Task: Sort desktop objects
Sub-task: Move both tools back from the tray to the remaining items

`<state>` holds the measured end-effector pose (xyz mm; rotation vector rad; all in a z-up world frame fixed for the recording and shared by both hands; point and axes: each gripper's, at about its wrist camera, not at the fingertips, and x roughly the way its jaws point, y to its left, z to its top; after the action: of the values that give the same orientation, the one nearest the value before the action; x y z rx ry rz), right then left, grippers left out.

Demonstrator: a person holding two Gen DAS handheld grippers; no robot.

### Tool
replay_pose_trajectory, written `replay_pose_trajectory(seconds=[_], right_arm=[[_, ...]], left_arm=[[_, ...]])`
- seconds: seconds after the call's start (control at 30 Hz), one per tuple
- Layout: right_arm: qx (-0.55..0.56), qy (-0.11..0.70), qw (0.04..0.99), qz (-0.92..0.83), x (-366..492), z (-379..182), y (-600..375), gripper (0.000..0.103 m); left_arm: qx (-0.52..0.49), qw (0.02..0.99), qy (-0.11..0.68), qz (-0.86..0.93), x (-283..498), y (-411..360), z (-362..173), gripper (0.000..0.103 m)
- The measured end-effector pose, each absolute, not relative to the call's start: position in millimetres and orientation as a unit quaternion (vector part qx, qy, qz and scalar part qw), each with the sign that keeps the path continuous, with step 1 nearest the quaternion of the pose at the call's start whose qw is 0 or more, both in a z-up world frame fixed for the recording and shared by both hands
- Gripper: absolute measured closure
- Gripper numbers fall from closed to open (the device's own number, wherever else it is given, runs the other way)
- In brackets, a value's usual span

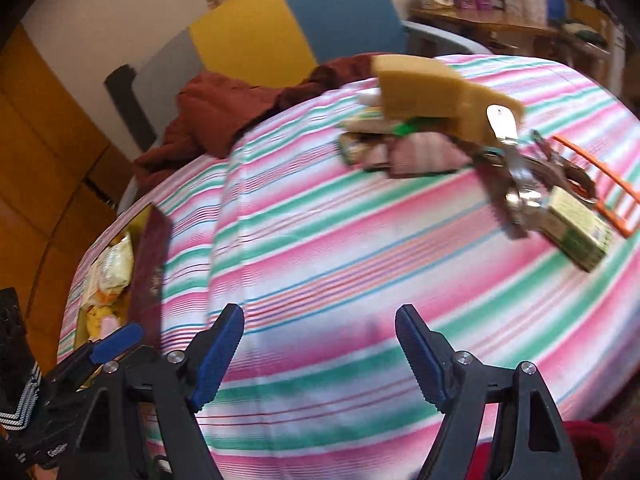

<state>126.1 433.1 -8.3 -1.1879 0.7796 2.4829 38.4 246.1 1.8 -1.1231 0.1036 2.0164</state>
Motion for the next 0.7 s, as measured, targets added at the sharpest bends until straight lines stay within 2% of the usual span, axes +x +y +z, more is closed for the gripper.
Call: replay_pose_trajectory(seconds=[0.53, 0.7], right_arm=[[-0.397, 0.312, 0.198, 0.840, 180, -18, 485, 0.022], [-0.400, 0.287, 0.184, 0.851, 166, -4, 494, 0.022]], left_arm=[[-0.460, 0.438, 0.062, 0.769, 56, 297, -13, 0.039], [-0.464, 0.432, 0.066, 0.770, 54, 301, -13, 0.039]])
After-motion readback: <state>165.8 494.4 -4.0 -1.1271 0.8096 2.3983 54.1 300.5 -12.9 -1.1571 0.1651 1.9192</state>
